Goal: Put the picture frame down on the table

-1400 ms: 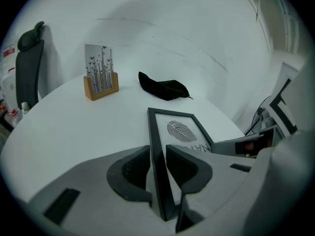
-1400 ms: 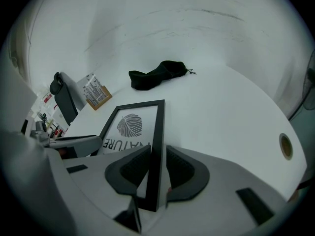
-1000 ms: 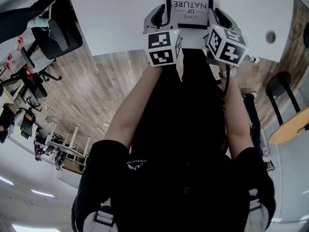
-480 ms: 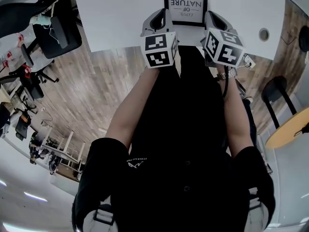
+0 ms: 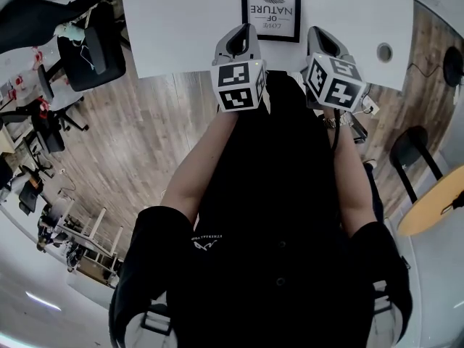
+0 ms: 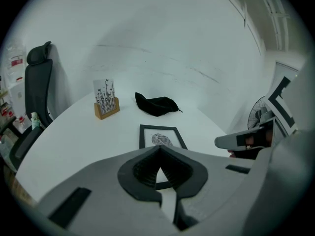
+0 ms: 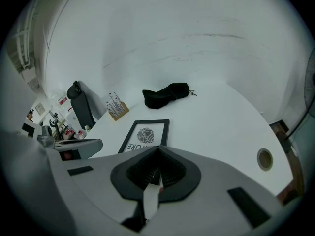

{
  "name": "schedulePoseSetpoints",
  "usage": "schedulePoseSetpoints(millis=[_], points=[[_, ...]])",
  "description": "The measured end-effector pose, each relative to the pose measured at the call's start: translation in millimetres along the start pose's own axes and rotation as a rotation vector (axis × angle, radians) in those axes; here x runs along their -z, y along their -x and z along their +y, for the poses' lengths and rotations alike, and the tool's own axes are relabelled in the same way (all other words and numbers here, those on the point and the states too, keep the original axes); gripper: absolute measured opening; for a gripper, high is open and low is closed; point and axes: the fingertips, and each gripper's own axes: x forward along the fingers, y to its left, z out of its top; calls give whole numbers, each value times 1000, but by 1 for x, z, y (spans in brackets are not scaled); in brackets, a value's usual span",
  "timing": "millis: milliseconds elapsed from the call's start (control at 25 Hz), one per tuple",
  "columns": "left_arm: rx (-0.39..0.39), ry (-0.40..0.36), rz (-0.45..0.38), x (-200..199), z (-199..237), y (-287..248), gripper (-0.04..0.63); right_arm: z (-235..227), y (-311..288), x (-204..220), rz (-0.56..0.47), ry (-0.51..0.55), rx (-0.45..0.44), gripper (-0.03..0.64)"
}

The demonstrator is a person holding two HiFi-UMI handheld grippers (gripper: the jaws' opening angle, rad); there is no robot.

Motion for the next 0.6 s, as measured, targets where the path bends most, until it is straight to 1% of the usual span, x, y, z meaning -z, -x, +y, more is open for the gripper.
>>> schedulePoseSetpoints(millis=[360, 600], points=[[16, -30, -75, -12, -29, 33, 6, 0, 39, -3, -66, 32, -21, -2], [27, -44, -124, -28, -43, 57, 6, 13, 68, -22, -135, 47, -52, -2]])
